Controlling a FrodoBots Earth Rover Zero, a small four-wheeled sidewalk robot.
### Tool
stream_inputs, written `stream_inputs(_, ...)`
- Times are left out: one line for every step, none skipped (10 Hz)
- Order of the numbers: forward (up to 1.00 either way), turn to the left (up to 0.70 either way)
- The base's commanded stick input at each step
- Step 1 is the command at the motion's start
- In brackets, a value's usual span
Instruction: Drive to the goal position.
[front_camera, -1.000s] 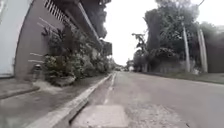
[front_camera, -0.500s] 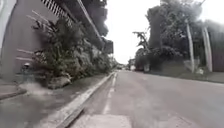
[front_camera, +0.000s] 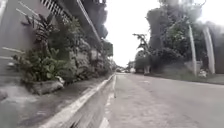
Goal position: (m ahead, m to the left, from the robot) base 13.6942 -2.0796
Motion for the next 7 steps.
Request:
stream_inputs(0.70, -0.14)
stream_inputs(0.70, -0.35)
stream_inputs(0.70, -0.35)
stream_inputs(0.70, -0.35)
stream_inputs(0.70, -0.35)
stream_inputs(0.70, -0.35)
stream_inputs(0.70, -0.35)
